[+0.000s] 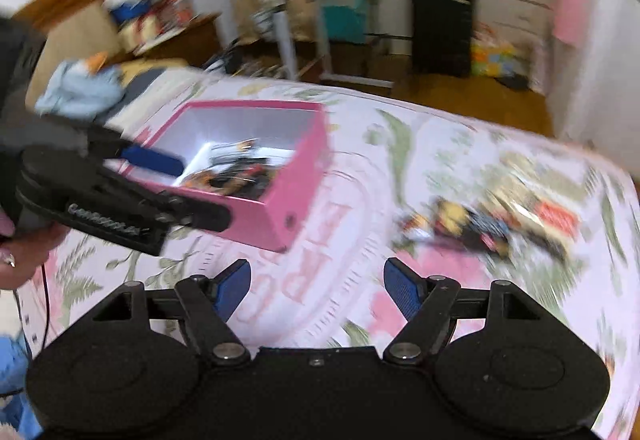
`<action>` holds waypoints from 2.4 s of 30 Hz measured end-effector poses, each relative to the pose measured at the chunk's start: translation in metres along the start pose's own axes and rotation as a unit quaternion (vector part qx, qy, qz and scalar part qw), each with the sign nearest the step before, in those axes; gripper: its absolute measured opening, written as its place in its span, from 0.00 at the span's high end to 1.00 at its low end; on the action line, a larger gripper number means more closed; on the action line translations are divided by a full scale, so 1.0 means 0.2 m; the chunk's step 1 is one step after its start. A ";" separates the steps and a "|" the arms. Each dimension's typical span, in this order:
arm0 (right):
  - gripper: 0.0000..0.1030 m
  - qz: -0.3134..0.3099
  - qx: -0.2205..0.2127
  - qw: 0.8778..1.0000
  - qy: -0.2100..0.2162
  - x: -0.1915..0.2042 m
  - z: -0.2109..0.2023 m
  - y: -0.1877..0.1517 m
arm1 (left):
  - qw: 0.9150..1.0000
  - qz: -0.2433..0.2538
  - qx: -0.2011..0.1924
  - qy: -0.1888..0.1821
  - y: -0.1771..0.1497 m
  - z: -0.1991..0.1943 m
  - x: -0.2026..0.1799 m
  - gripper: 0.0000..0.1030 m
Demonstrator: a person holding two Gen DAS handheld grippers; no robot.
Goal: Organize snacks
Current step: 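Grasp a white wafer bar with the right gripper while the left gripper grasps another, then carry both white wafer bars into the pink box and open both grippers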
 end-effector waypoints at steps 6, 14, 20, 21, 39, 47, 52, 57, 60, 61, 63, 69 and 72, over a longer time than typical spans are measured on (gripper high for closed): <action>0.24 0.117 0.007 0.992 -0.046 -0.40 0.03 -0.30 | 0.999 0.011 0.011 -0.041 -0.06 0.26 -0.08 0.17; 0.24 0.124 0.062 0.985 -0.103 -0.59 0.21 -0.61 | 0.998 0.012 0.017 -0.061 -0.11 0.60 -0.10 0.18; 0.28 -0.011 0.112 0.987 -0.113 -0.58 0.39 -0.68 | 0.996 0.064 0.020 -0.060 0.00 0.75 -0.04 0.21; 0.31 -0.032 0.123 0.986 -0.112 -0.58 0.43 -0.68 | 0.995 0.076 0.016 -0.055 0.02 0.77 -0.04 0.21; 0.69 0.077 0.053 0.991 -0.095 -0.72 0.71 -0.39 | 0.983 0.178 0.023 -0.047 0.28 1.19 -0.03 0.22; 0.69 0.120 0.057 0.988 -0.081 -0.74 0.78 -0.35 | 0.984 0.160 0.056 -0.059 0.26 1.32 -0.04 0.54; 0.66 0.155 0.070 0.984 -0.058 -0.75 0.79 -0.37 | 0.988 0.142 0.064 -0.009 0.26 1.30 -0.09 0.69; 0.65 0.114 0.078 0.986 -0.089 -0.67 0.81 -0.37 | 0.991 0.096 0.090 -0.012 0.24 1.26 -0.11 0.70; 0.67 0.091 0.071 0.987 -0.114 -0.62 0.79 -0.39 | 0.989 0.085 0.120 0.018 0.19 1.23 -0.13 0.70; 0.69 0.098 0.066 0.986 -0.118 -0.62 0.78 -0.40 | 0.991 0.075 0.114 0.014 0.17 1.21 -0.13 0.70; 0.71 0.118 0.058 0.984 -0.119 -0.62 0.75 -0.41 | 0.992 0.048 0.115 -0.007 0.13 1.17 -0.12 0.71; 0.71 0.152 0.057 0.982 -0.101 -0.57 0.63 -0.41 | 0.994 0.004 0.110 -0.023 0.02 1.03 -0.14 0.73; 0.71 0.171 0.063 0.980 -0.081 -0.55 0.56 -0.39 | 0.993 -0.014 0.108 -0.034 -0.01 0.94 -0.15 0.73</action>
Point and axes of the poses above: each gripper's, at about its wrist camera, not at the fingertips, and z roughly the way its jaws point, x to its left, y to its top, the point moved 1 cm from there along z, roughly the way its jaws point, and after that the axes turned 11 degrees about -y, right-handed, at the moved point
